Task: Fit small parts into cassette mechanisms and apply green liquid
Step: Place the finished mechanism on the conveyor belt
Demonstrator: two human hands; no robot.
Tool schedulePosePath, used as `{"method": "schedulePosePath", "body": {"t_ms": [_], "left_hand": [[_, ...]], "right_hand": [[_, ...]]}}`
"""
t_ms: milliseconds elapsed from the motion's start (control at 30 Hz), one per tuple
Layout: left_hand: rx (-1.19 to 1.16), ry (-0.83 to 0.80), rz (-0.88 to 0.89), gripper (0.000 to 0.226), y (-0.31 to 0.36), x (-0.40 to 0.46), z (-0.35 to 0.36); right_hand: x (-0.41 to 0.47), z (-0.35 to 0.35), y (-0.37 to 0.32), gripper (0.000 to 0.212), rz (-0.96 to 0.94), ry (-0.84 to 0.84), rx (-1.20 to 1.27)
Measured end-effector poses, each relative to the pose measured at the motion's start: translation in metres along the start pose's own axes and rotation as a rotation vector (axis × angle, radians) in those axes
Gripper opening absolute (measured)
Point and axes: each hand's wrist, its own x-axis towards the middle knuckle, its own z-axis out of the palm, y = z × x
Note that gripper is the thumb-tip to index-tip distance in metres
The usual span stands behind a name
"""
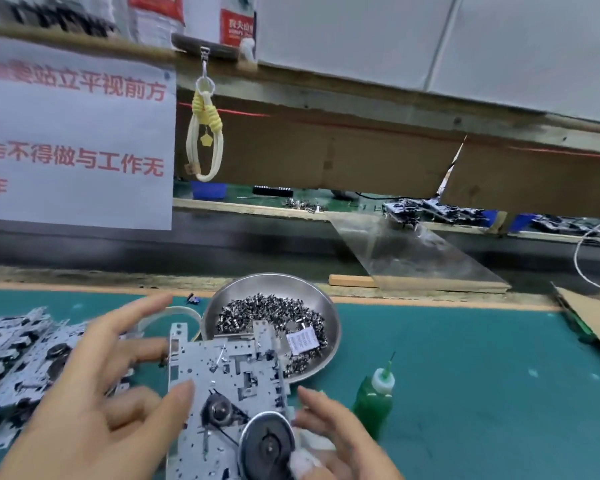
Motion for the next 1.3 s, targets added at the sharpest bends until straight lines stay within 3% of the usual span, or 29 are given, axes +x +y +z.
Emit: {"method": "schedulePosePath", "body": {"t_ms": [67, 200, 367, 433, 567, 767, 933, 1067, 1300], "left_hand": [[-0.069, -0.041, 0.061, 0.069, 0.021, 0.01, 0.002], [-0.131, -0.098, 0.183, 0.064, 0.063, 0.028, 0.022], [-0.222, -0.26, 0.219, 0.049, 0.091, 0.056, 0.062], [-0.226, -0.319, 0.187, 0.044, 0.091, 0.068, 0.081], [-0.217, -0.36, 0.104, 0.033, 0.085, 0.097, 0.124], [-0.103, -0.362, 0.041, 0.035, 0.076, 0.151, 0.178], [0.041, -0.298, 0.049, 0.014, 0.037, 0.165, 0.186], [0.135, -0.348, 0.005, 0.019, 0.001, 0.168, 0.187], [0.145, -0.443, -0.117, 0.017, -0.016, 0.201, 0.216]], "right_hand": [[-0.008, -0.002, -0.012, 0.031, -0.004, -0.083, 0.195], [-0.02, -0.024, -0.03, 0.03, -0.09, 0.01, 0.333], [-0.033, -0.063, -0.063, 0.078, -0.191, 0.068, 0.238], [-0.033, -0.076, -0.072, 0.063, -0.168, 0.129, 0.232], [-0.02, -0.104, -0.081, 0.013, -0.062, 0.257, 0.411], [0.028, -0.155, -0.078, 0.03, -0.007, 0.316, 0.472], [0.085, -0.206, -0.066, 0.01, 0.021, 0.517, 0.412], [0.136, -0.235, -0.061, 0.009, 0.093, 0.629, 0.297], [0.211, -0.258, -0.052, 0.015, 0.209, 0.584, 0.098]]}}
